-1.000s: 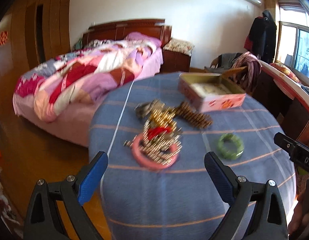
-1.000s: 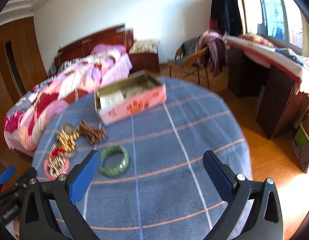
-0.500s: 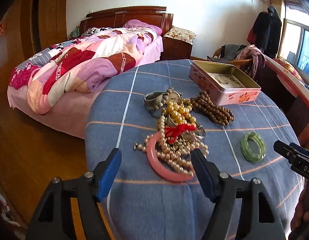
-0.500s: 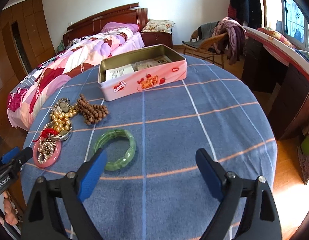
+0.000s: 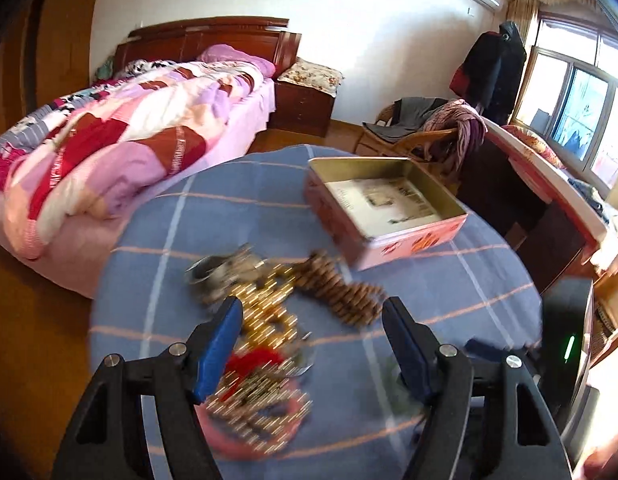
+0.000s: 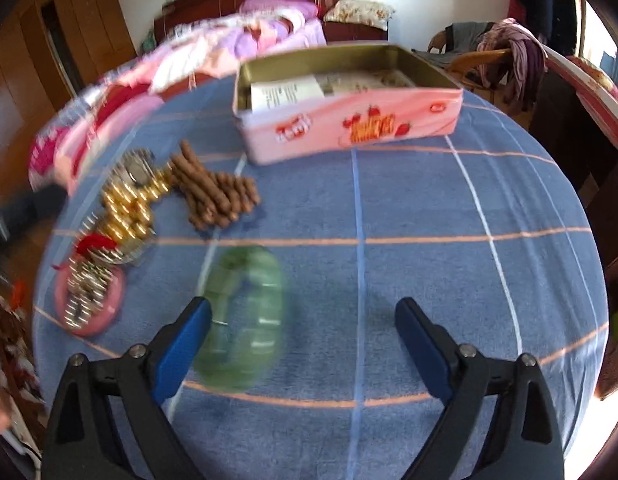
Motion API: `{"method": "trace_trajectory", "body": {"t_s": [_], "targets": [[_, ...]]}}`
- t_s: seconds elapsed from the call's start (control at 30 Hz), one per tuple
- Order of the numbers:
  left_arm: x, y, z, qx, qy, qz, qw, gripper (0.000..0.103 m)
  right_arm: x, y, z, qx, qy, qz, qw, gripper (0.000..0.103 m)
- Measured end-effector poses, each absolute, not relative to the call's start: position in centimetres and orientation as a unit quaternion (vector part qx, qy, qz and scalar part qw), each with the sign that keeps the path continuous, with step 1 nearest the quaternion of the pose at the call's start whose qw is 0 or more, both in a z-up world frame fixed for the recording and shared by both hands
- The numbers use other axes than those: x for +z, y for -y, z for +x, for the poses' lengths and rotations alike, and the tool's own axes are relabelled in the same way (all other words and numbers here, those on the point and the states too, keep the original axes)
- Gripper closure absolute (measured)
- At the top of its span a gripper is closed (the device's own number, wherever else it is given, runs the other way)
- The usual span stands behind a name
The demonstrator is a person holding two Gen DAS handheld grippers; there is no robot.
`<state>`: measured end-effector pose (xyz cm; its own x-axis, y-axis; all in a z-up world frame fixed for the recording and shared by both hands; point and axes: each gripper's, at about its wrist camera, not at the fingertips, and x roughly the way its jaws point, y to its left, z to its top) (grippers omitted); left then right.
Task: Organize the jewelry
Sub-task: 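Move the right tool to the green jade bangle and close on it, then grasp the brown bead bracelet with the left tool while the right tool lifts the jade bangle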
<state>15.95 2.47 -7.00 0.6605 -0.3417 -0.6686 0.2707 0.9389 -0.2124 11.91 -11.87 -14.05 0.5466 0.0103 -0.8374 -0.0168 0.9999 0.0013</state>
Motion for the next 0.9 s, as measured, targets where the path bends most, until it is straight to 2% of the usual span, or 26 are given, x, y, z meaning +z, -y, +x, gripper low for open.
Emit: {"method": "trace_trajectory", "body": {"t_s": [0.03, 0.07, 0.1, 0.13, 0.2, 0.23, 0.3, 0.37, 0.4, 0.43, 0.57, 0.6, 0.7, 0.73, 0.9], "targets": [[-7.1, -1.6, 16.9, -0.172, -0.386, -0.047, 0.905, 0.031, -14.1, 11.8, 11.8, 0.007, -0.475, -0.017, 0.88, 0.017], [-7.3, -0.9, 17.6, -0.175, -0.395, -0.047, 0.901, 0.031, -13.9, 11.9, 11.6, 0.014, -0.469, -0.021, 0.883, 0.027], [-7.6, -0.2, 18.4, -0.172, -0.404, -0.045, 0.897, 0.031, -13.8, 12.1, 11.5, 0.016, -0.465, -0.022, 0.885, 0.044], [-8.0, 0.5, 19.0, -0.167, -0.41, -0.043, 0.895, 0.031, -13.6, 12.5, 11.5, 0.018, -0.462, -0.021, 0.886, 0.054], [-8.6, 1.5, 20.0, -0.16, -0.421, -0.039, 0.892, 0.031, -13.4, 13.7, 11.5, 0.013, -0.461, -0.009, 0.887, 0.087], [-9.0, 2.1, 20.5, -0.153, -0.429, -0.036, 0.889, 0.031, -13.4, 14.3, 11.7, 0.013, -0.462, 0.002, 0.887, 0.091], [-9.8, 2.9, 21.0, -0.143, -0.445, -0.028, 0.884, 0.033, -13.4, 15.6, 12.0, 0.024, -0.463, 0.036, 0.885, 0.092], [-10.9, 3.4, 21.4, -0.138, -0.46, -0.02, 0.877, 0.048, -13.3, 16.5, 12.1, 0.023, -0.462, 0.049, 0.885, 0.092], [-11.4, 3.6, 21.6, -0.137, -0.47, -0.019, 0.872, 0.061, -13.3, 16.9, 12.1, 0.021, -0.459, 0.055, 0.887, 0.092], [-11.9, 3.6, 21.8, -0.135, -0.477, -0.02, 0.868, 0.065, -13.3, 17.4, 12.1, 0.02, -0.456, 0.066, 0.887, 0.092], [-12.0, 3.8, 22.0, -0.135, -0.471, -0.011, 0.872, 0.069, -13.2, 18.4, 12.2, 0.013, -0.446, 0.097, 0.89, 0.092], [-12.0, 3.7, 22.0, -0.135, -0.468, -0.008, 0.873, 0.077, -13.1, 18.6, 12.2, 0.01, -0.443, 0.101, 0.891, 0.092], [-12.0, 3.6, 21.9, -0.146, -0.461, -0.005, 0.875, 0.08, -12.5, 19.1, 12.0, 0.007, -0.429, 0.117, 0.895, 0.092], [-11.9, 3.3, 21.6, -0.148, -0.456, -0.008, 0.877, 0.089, -12.2, 19.3, 11.9, 0.006, -0.423, 0.123, 0.898, 0.092], [-10.2, 2.2, 20.7, -0.171, -0.423, -0.035, 0.889, 0.089, -10.0, 19.8, 11.9, 0.006, -0.388, 0.135, 0.912, 0.092]]}}
